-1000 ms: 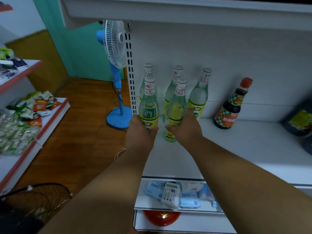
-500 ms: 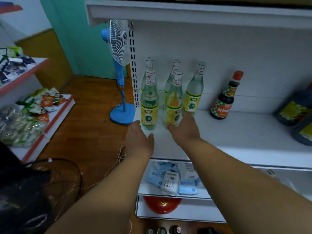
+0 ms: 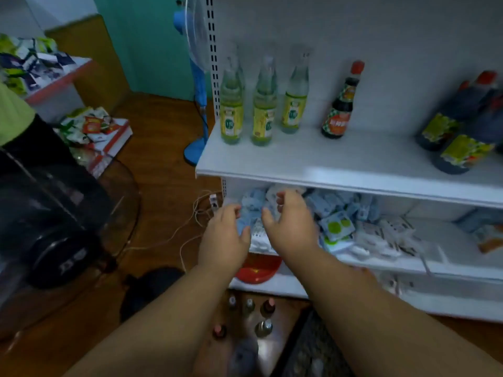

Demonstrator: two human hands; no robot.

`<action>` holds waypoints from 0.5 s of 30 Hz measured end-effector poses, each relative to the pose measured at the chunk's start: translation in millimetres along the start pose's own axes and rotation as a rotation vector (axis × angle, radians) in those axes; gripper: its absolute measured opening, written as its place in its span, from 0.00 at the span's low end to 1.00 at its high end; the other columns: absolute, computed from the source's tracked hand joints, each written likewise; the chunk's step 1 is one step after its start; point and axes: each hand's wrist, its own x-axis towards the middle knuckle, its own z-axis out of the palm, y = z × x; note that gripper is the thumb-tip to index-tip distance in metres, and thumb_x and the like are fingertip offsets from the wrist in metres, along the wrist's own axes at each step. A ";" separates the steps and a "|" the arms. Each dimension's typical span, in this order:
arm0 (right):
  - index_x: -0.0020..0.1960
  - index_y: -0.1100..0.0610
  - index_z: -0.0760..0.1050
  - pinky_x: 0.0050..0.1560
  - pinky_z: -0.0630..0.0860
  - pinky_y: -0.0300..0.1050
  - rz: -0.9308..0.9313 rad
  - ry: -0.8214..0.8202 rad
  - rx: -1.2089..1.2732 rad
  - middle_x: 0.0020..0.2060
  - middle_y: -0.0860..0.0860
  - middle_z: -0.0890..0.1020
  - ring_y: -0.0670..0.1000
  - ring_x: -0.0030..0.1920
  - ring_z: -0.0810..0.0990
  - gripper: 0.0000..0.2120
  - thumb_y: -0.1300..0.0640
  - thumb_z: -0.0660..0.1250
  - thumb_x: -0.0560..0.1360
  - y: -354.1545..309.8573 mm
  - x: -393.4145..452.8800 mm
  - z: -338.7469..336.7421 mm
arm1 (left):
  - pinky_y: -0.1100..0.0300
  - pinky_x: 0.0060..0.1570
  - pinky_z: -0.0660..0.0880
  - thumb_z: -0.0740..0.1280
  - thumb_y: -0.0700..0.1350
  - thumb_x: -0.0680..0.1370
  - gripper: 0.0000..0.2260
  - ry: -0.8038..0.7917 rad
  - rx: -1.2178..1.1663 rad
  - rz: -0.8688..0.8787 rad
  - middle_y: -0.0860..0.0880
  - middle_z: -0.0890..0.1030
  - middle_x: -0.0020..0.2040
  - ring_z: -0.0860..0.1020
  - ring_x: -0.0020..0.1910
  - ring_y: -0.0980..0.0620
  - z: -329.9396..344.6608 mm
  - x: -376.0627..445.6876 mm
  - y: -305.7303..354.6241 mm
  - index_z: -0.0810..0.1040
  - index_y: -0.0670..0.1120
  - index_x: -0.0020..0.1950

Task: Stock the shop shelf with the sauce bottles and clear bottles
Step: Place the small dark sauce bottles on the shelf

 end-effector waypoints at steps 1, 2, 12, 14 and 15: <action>0.61 0.57 0.72 0.55 0.74 0.48 -0.003 -0.007 -0.004 0.57 0.55 0.78 0.55 0.57 0.77 0.18 0.52 0.69 0.74 9.0 -16.5 0.6 | 0.51 0.55 0.76 0.69 0.46 0.75 0.20 -0.024 0.006 -0.012 0.50 0.76 0.60 0.76 0.57 0.49 5.6 -20.6 -2.7 0.70 0.49 0.66; 0.62 0.57 0.72 0.56 0.74 0.48 -0.006 -0.022 -0.005 0.57 0.55 0.78 0.55 0.57 0.77 0.19 0.52 0.69 0.74 17.3 -32.7 0.9 | 0.51 0.56 0.75 0.69 0.46 0.76 0.20 -0.051 0.017 -0.024 0.50 0.76 0.60 0.76 0.57 0.50 11.1 -40.3 -7.1 0.70 0.50 0.67; 0.63 0.55 0.70 0.53 0.76 0.50 0.102 -0.207 -0.021 0.57 0.52 0.77 0.53 0.55 0.77 0.20 0.51 0.69 0.74 93.8 -121.6 49.0 | 0.54 0.50 0.74 0.66 0.41 0.76 0.16 -0.176 0.045 -0.136 0.48 0.78 0.57 0.77 0.53 0.48 53.2 -132.6 -83.8 0.74 0.46 0.63; 0.62 0.54 0.70 0.52 0.75 0.47 0.167 -0.270 -0.035 0.56 0.51 0.77 0.50 0.54 0.77 0.19 0.51 0.69 0.74 120.0 -136.4 80.9 | 0.51 0.49 0.75 0.66 0.39 0.75 0.15 -0.234 0.041 -0.178 0.45 0.78 0.55 0.78 0.51 0.44 76.9 -139.2 -113.1 0.75 0.44 0.62; 0.62 0.53 0.70 0.52 0.75 0.46 0.197 -0.304 -0.039 0.56 0.51 0.77 0.49 0.53 0.77 0.19 0.51 0.69 0.74 134.1 -144.4 99.5 | 0.50 0.49 0.76 0.65 0.41 0.75 0.15 -0.272 0.060 -0.228 0.45 0.78 0.54 0.78 0.50 0.44 89.1 -142.5 -129.8 0.74 0.46 0.61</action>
